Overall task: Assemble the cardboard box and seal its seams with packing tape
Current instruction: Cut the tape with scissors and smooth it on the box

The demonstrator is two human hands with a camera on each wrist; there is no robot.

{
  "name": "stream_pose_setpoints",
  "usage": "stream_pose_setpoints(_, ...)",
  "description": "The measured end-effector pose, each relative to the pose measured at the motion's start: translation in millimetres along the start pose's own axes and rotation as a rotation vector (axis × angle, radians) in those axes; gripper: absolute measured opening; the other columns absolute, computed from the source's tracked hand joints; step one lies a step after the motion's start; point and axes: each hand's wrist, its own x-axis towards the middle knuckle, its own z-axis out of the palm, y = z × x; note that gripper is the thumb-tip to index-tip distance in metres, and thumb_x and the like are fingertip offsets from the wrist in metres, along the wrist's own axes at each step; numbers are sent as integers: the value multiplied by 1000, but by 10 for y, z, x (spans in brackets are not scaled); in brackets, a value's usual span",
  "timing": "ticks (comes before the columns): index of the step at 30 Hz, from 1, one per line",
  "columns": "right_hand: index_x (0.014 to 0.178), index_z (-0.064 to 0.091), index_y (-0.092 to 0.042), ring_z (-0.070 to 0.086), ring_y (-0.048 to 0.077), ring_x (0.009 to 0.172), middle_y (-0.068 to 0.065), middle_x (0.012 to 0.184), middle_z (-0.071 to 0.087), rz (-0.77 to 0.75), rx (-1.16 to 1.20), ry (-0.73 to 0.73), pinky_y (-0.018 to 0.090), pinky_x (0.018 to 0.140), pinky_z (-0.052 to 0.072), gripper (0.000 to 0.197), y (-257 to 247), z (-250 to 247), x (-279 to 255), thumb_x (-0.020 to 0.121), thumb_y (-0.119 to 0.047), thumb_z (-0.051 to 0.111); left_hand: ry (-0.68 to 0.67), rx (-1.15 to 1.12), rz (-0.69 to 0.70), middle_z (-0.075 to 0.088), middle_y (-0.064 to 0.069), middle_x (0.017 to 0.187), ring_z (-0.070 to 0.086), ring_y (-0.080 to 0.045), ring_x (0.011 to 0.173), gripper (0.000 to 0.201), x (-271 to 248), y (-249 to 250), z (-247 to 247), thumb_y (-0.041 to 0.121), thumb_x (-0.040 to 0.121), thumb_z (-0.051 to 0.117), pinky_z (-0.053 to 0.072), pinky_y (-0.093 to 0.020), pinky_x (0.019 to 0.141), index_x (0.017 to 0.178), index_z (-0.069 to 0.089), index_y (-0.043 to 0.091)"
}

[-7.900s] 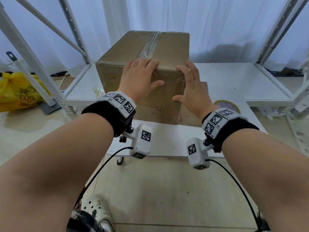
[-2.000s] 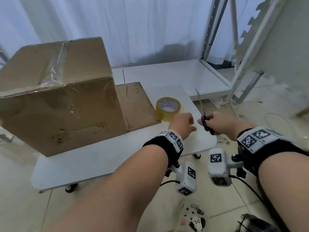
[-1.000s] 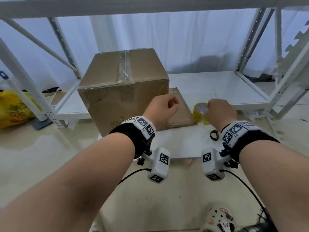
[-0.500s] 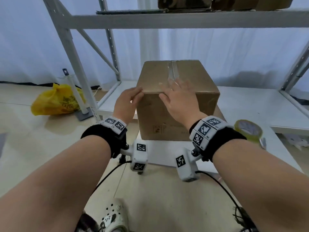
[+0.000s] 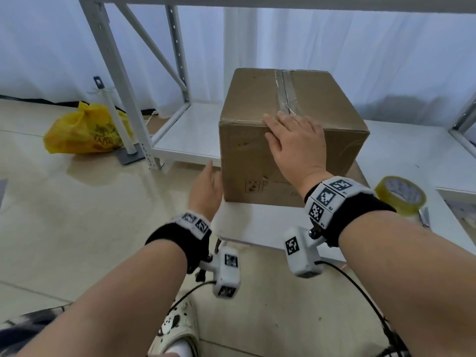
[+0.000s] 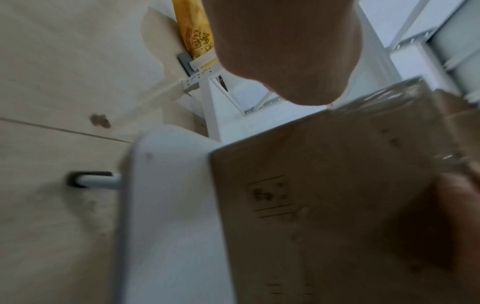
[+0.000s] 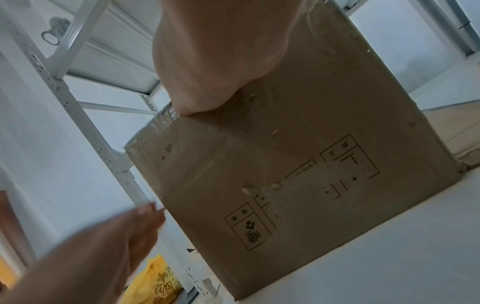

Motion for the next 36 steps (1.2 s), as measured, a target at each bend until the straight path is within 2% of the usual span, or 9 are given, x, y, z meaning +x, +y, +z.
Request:
stream_pose_setpoints(6,135,52,-29,48,22,127,1,136,56,25,15,-22,39,107,25,38,14,-36,25,99,-35,40,150,-195,102,69,-5,109,61,-24,103,37,267,413,-100,37,101,39,46,-37,91,120,64,17)
stream_pose_setpoints(12,135,53,-29,48,21,127,1,135,57,25,10,1,37,108,24,39,4,10,23,99,-36,39,-28,148,99,66,-13,116,59,-28,109,42,223,237,-172,34,101,38,40,-27,87,123,61,6)
stream_pose_setpoints(18,136,51,-29,47,22,128,1,137,55,17,15,-11,37,109,24,39,16,-18,33,100,-35,39,91,60,178,65,-19,104,58,-32,98,45,339,511,-231,31,104,28,35,-29,76,110,60,1)
stream_pose_setpoints(22,138,49,-29,45,21,131,1,139,53,13,14,-37,37,110,23,40,17,-22,15,100,-34,38,-124,190,51,62,-16,120,56,-29,114,46,181,295,-199,33,104,27,38,-28,89,123,57,3)
stream_pose_setpoints(27,140,47,-28,41,21,134,1,142,50,29,19,-65,38,112,19,42,-2,-33,32,99,-32,38,98,-57,111,52,-15,136,48,-27,126,53,356,563,-225,36,104,20,34,-34,103,140,41,4)
stream_pose_setpoints(31,145,39,-26,38,20,137,2,147,45,-26,15,-141,38,113,18,45,14,-143,34,101,-34,35,-199,9,-140,44,-25,139,43,-35,129,59,232,401,-13,38,102,24,32,-42,107,144,19,-5)
stream_pose_setpoints(33,143,42,-23,52,16,116,2,130,59,-32,143,-147,38,108,29,44,53,-283,56,102,-36,32,-202,-13,-141,31,-22,149,31,-33,137,66,186,401,-61,43,101,24,24,-37,112,148,9,-2)
stream_pose_setpoints(35,132,53,-17,55,15,89,-1,95,64,95,295,-19,39,93,41,44,187,-432,131,101,-37,29,6,-105,-56,30,-19,150,30,-32,138,65,280,572,-207,47,101,18,24,-35,111,149,15,4)
stream_pose_setpoints(36,127,56,-15,57,22,88,0,93,63,207,278,69,40,90,42,47,294,-492,179,98,-38,27,111,-153,-42,32,-17,150,32,-31,138,68,371,706,-288,51,99,13,24,-36,111,148,22,5)
